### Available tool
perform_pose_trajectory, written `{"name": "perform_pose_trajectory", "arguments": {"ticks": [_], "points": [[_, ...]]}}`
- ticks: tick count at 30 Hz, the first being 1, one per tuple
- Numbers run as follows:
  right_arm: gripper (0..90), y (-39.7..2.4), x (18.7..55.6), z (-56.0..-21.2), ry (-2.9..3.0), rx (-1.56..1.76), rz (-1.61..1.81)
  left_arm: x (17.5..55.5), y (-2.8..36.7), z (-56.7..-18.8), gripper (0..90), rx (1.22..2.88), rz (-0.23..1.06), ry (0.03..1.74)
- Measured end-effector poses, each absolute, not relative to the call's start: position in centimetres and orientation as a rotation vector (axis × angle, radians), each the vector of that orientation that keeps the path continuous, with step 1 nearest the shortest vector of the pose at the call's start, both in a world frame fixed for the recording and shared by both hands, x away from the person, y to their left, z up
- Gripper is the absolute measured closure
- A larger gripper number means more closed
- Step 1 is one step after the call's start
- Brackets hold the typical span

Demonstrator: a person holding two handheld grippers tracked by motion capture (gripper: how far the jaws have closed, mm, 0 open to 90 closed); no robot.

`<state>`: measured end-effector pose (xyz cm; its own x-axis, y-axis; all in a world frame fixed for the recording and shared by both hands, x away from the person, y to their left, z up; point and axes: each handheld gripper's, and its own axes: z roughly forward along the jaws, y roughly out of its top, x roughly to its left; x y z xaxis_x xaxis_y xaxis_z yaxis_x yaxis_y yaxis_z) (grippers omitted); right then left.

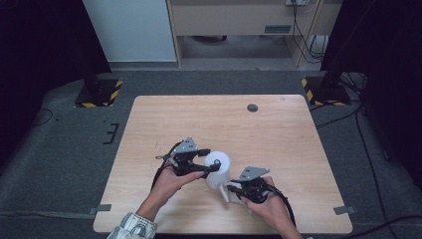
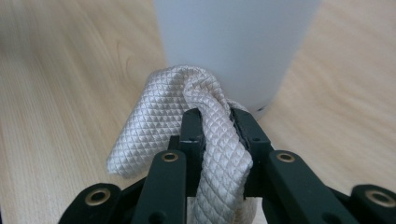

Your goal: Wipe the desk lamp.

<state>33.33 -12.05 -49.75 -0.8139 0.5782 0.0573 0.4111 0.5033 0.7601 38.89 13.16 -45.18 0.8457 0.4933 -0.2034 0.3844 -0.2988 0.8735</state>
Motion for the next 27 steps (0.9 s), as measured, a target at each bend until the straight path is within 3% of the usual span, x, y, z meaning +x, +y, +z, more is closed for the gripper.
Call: {"name": "perform_pose_trajectory", "arguments": {"ticks": [8,19,27], "points": [[75.7,-12.8,32.7,-46.5,2.401,0.799,1.472,38.9,13.1,-45.1,25.6,1.93,0.126,0.653],[75.7,-9.6,32.8,-50.3,2.598,0.747,1.257,38.9,13.1,-45.0,25.7,1.934,0.127,0.651],[75.7,-11.7,33.4,-50.1,2.557,0.829,1.213,38.9,13.1,-45.0,26.0,1.938,0.129,0.65]]}}
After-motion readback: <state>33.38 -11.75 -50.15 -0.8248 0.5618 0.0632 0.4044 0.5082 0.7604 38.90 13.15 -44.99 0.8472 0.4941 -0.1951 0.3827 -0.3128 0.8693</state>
